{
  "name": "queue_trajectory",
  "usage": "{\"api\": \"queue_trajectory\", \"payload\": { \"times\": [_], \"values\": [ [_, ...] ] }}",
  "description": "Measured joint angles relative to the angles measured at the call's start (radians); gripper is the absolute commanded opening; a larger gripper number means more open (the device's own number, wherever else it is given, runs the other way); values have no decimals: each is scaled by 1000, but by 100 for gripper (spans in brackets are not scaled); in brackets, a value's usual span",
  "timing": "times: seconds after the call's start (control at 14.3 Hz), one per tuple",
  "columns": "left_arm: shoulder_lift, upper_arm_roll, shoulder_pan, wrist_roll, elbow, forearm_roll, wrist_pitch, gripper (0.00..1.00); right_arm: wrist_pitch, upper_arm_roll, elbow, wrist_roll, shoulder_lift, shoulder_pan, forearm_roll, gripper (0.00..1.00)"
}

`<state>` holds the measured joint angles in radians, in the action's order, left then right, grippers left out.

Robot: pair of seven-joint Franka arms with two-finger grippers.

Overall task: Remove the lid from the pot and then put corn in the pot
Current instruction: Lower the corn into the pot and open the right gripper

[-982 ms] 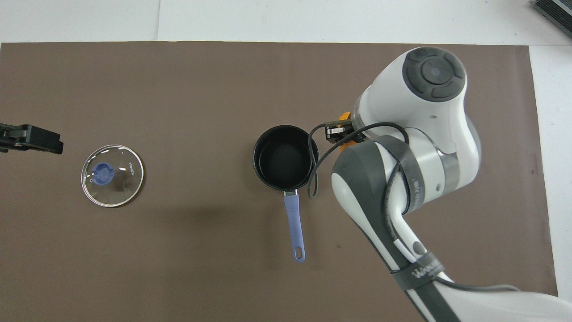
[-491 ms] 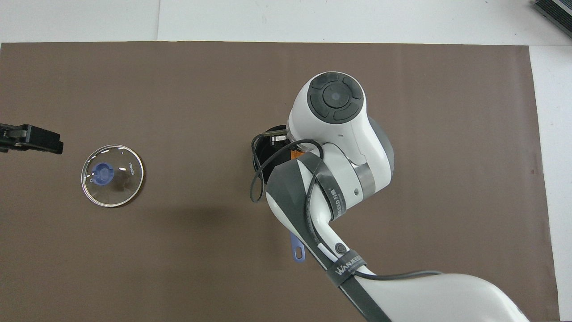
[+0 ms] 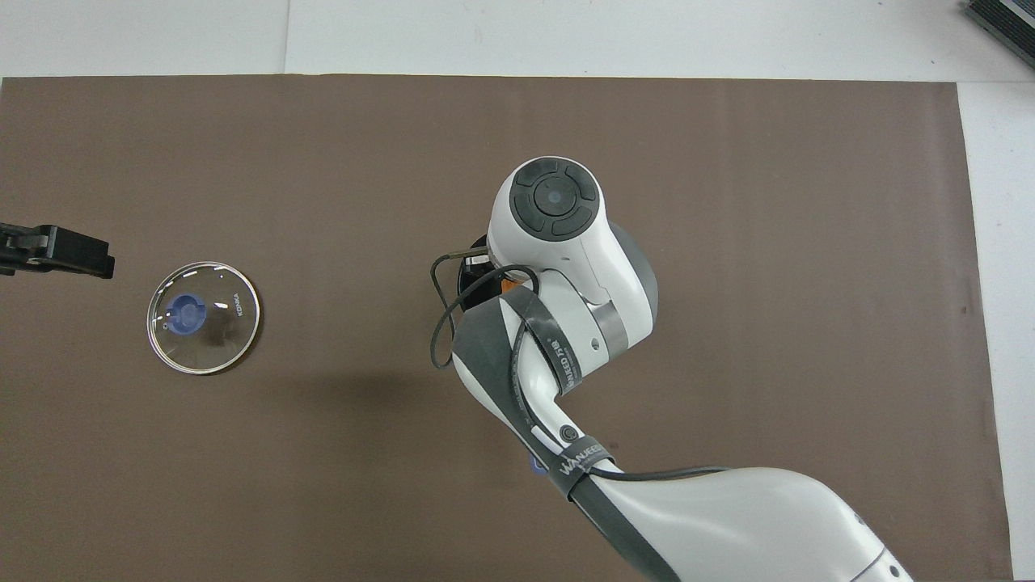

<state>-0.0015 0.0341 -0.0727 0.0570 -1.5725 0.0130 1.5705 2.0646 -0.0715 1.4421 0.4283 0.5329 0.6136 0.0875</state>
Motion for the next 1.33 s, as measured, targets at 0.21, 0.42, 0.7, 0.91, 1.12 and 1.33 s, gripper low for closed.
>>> {"api": "queue_trajectory", "payload": {
  "times": [0.21,0.42,0.7,0.91,1.12,1.33],
  "values": [
    [0,0,0,0,0,0,0,100,26,0,1,-36,24,-1,2,0],
    [0,0,0,0,0,0,0,100,26,0,8,-58,31,-2,5,0],
    [0,0,0,0,0,0,0,100,46,1,36,-61,32,1,5,11],
    [0,0,0,0,0,0,0,100,60,1,59,-62,34,4,5,24],
    [0,0,0,0,0,0,0,100,62,1,76,-62,34,3,5,37],
    [0,0,0,0,0,0,0,100,63,1,80,-63,34,3,5,81]
  ]
}}
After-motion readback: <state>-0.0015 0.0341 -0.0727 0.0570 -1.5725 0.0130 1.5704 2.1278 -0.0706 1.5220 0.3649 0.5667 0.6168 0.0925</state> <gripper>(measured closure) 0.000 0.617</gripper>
